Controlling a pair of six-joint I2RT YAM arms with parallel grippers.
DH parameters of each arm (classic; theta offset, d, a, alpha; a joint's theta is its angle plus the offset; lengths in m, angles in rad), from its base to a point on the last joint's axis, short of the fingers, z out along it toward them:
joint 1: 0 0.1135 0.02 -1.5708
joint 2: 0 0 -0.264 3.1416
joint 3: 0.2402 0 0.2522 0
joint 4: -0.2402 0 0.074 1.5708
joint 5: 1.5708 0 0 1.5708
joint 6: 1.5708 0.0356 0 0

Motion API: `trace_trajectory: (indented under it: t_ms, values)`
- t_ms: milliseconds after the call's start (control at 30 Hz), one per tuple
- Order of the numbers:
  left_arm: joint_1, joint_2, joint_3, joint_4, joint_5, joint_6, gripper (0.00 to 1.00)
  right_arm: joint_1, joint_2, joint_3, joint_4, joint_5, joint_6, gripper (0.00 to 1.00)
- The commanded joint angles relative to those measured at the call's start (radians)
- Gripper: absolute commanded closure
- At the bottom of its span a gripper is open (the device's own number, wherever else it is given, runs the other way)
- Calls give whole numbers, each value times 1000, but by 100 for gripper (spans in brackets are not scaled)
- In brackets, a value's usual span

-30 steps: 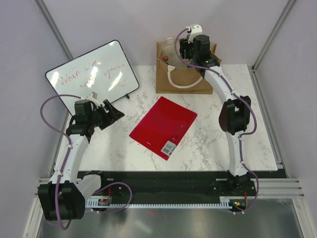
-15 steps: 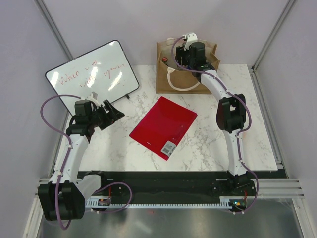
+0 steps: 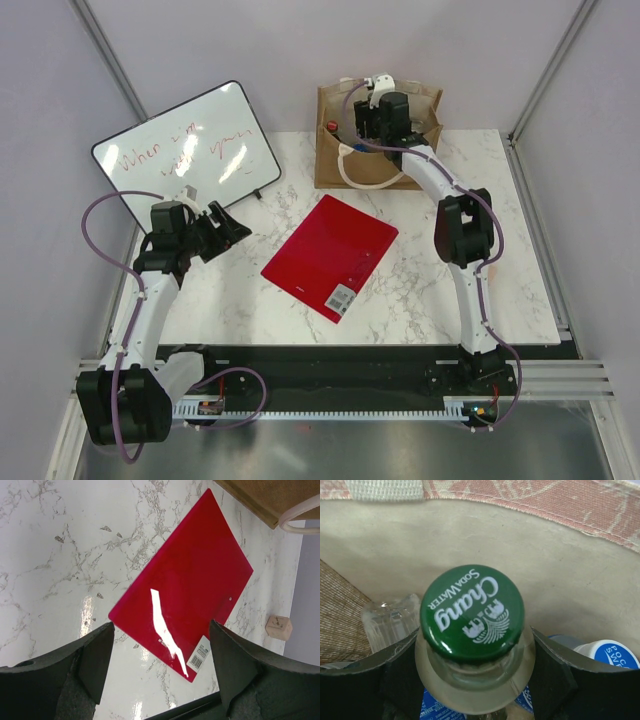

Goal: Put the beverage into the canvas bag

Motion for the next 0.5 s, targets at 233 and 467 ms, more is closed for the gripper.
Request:
trace_trajectory:
  t_ms: [233, 467]
  values:
    - [-4, -18, -5, 32, 28, 36, 17, -1, -47, -41, 38, -133, -1, 96]
    - [-2, -18, -3, 30, 25, 36, 17, -2, -32, -78, 35, -120, 33, 68]
